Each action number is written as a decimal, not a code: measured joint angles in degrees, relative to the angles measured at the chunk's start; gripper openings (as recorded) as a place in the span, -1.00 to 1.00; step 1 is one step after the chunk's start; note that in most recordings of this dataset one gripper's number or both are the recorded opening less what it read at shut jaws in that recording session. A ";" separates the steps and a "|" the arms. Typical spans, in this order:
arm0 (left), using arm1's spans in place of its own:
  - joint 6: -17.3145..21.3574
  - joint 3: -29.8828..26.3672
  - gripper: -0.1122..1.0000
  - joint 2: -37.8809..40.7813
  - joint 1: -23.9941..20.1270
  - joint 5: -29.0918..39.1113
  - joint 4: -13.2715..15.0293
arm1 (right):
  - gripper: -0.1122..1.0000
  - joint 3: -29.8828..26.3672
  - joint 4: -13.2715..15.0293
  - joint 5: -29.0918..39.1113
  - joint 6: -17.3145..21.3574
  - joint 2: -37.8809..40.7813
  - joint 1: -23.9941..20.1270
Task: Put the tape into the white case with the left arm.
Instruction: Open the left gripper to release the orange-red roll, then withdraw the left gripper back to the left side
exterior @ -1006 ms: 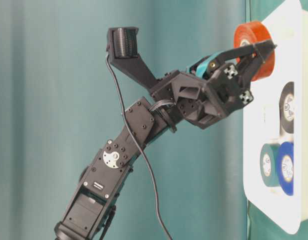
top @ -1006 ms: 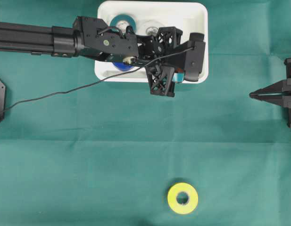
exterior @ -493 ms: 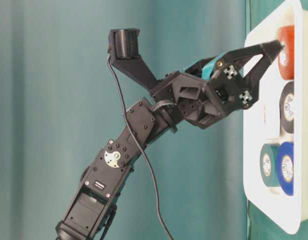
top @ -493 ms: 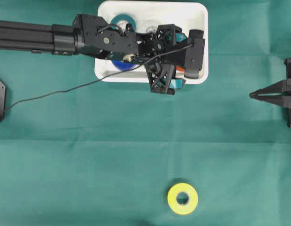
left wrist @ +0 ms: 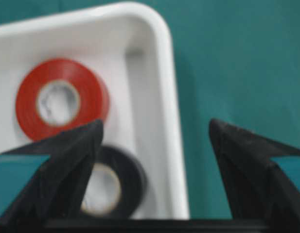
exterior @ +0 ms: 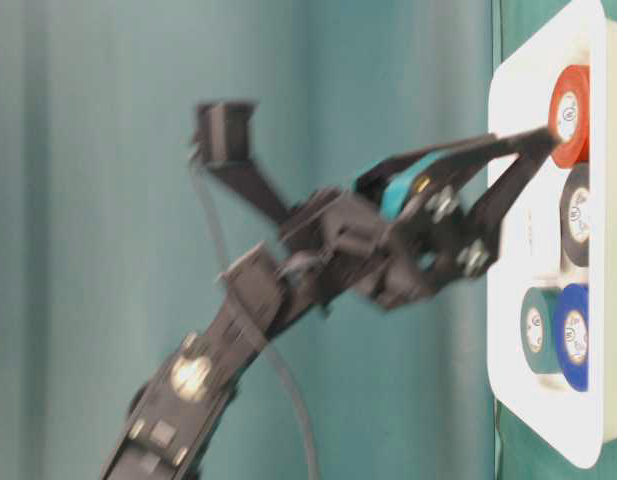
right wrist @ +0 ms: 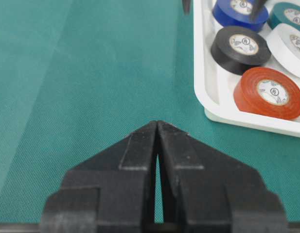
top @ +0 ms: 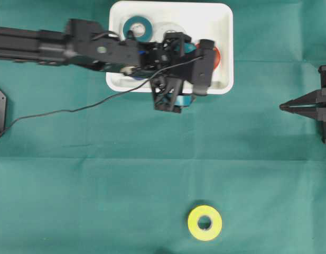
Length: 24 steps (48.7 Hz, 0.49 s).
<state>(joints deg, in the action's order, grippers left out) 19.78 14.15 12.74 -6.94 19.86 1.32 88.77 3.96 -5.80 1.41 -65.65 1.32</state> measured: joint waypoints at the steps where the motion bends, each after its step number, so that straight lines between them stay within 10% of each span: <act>1: 0.00 0.88 0.77 -1.05 0.09 0.00 0.00 | -0.97 -0.09 -0.09 0.00 0.00 0.00 -0.09; 24: -1.85 22.24 0.77 -21.09 4.83 -6.59 0.09 | -0.97 0.00 0.00 -0.09 0.00 0.00 0.00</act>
<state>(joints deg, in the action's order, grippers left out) 17.93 36.39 -8.35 -2.11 13.27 1.41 88.77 3.96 -5.89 1.41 -65.65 1.32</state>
